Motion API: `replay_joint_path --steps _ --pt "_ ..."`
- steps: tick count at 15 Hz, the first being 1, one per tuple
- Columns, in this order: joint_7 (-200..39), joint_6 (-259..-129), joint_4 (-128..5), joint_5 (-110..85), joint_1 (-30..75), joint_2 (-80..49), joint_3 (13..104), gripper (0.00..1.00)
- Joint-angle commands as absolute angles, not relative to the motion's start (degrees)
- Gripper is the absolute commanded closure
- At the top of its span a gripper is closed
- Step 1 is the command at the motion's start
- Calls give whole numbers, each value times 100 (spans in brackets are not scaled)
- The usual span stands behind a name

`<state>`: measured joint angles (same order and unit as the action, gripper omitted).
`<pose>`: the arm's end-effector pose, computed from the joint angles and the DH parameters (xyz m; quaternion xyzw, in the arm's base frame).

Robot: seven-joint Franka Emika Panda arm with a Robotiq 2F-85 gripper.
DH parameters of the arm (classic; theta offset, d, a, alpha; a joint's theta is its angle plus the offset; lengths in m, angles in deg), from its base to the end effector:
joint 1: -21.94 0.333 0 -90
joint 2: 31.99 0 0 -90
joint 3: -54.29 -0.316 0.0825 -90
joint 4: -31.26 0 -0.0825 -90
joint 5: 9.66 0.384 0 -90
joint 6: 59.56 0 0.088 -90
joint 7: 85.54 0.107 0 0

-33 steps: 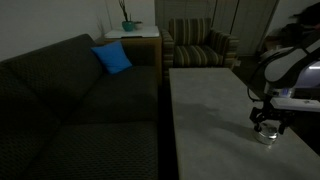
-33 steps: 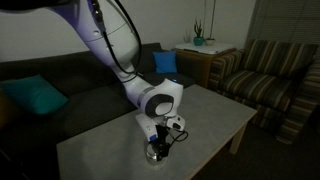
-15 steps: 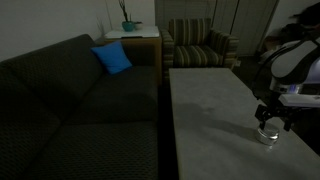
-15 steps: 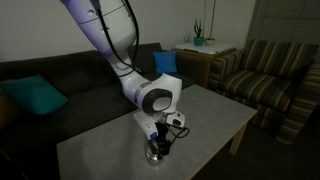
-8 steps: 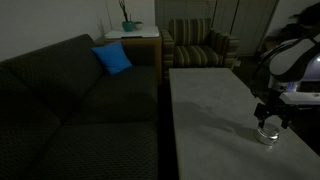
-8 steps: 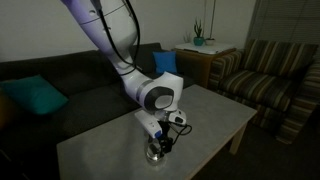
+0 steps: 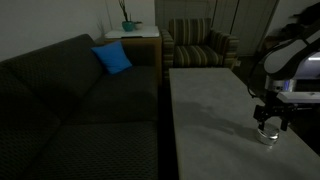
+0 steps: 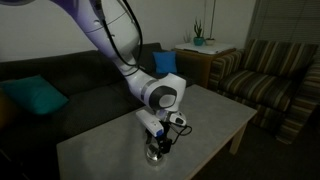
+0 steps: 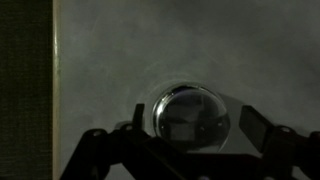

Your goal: Remove the lid of the silver object and place it on the table

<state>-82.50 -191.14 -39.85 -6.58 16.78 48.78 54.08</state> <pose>0.6221 -0.0530 -0.1284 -0.9800 0.0908 0.1758 0.0216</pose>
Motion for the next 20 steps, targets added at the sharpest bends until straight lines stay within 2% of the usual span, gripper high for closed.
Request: replay_joint_path --steps 1,2,6,20 --pt "-8410 -18823 -3551 -595 1617 5137 5364 16" --pt "-8403 -18789 -3497 -594 1621 5175 5365 30" --pt "-8371 -18730 -3397 -640 1618 5229 5334 55" --pt "-7981 -19648 -4504 -721 1719 4600 5657 55"
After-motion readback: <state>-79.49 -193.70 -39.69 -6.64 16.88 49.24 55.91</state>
